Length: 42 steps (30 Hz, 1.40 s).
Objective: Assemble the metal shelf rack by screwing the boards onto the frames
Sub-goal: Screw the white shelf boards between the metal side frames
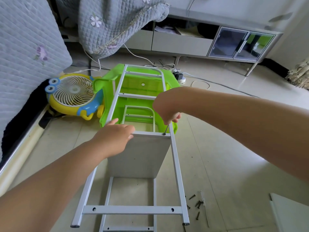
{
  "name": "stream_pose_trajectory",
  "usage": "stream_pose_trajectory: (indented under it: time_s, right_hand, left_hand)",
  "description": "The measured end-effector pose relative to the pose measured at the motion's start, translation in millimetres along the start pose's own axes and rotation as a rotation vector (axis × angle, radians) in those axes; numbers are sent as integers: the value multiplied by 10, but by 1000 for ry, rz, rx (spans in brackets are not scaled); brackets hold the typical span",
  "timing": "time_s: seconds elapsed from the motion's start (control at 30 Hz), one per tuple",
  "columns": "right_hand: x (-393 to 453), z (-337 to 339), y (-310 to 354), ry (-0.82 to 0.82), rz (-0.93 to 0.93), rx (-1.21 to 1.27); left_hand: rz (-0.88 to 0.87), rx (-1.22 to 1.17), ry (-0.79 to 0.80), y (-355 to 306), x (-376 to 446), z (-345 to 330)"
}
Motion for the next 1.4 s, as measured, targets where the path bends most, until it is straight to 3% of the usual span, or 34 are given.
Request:
stream_pose_trajectory:
  time_s: [0.1, 0.23, 0.33, 0.4, 0.5, 0.57, 0.67, 0.77, 0.87, 1.0, 1.13, 1.23, 1.3, 1.4]
  right_hand:
    - [69, -118, -162, 219, -119, 266]
    - [42, -98, -62, 250, -82, 222]
    - [0, -59, 78, 181, -19, 26]
    - [-81, 44, 118, 52, 5, -136]
    - [-192, 124, 107, -107, 9, -222]
    - [-201, 96, 122, -121, -9, -242]
    - [-127, -26, 116, 27, -6, -168]
    - [-51, -187, -99, 267, -78, 182]
    - [-30, -216, -203, 361, -108, 311]
    - [-8, -168, -31, 294, -79, 107]
    - [-79, 93, 97, -48, 2, -150]
    - [-112, 85, 94, -108, 15, -177]
    - [-83, -7, 49, -20, 6, -110]
    - [-18, -158, -112, 198, -25, 235]
  left_hand:
    - [-2, 2, 9, 1, 12, -8]
    - [-24, 20, -14, 3, 22, -30]
    - [-53, 10, -60, 19, 31, -52]
    - [-59, 6, -71, 26, 36, -60]
    - [-68, 21, -85, 12, 48, -65]
    - [-65, 27, -93, 14, 54, -59]
    - [-65, 37, -86, 10, 77, -57]
    - [-59, 32, -54, 14, 109, -65]
    - [-53, 53, -45, 24, 113, -72]
    - [-47, 49, -58, 32, 101, -72]
    - [-46, 43, -73, 29, 79, -60]
    - [-55, 51, -73, 24, 83, -70]
    - [-58, 53, -74, 14, 86, -71]
    - [-60, 49, -63, 6, 88, -77]
Point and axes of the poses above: each hand's wrist, its own x-axis towards the middle knuckle, its own z-axis out of the back of the hand, y = z × x, the point moved 10 cm from there along x, towards the middle knuckle, and after that the axes turned 3 degrees about y, right-handed, at the moved point
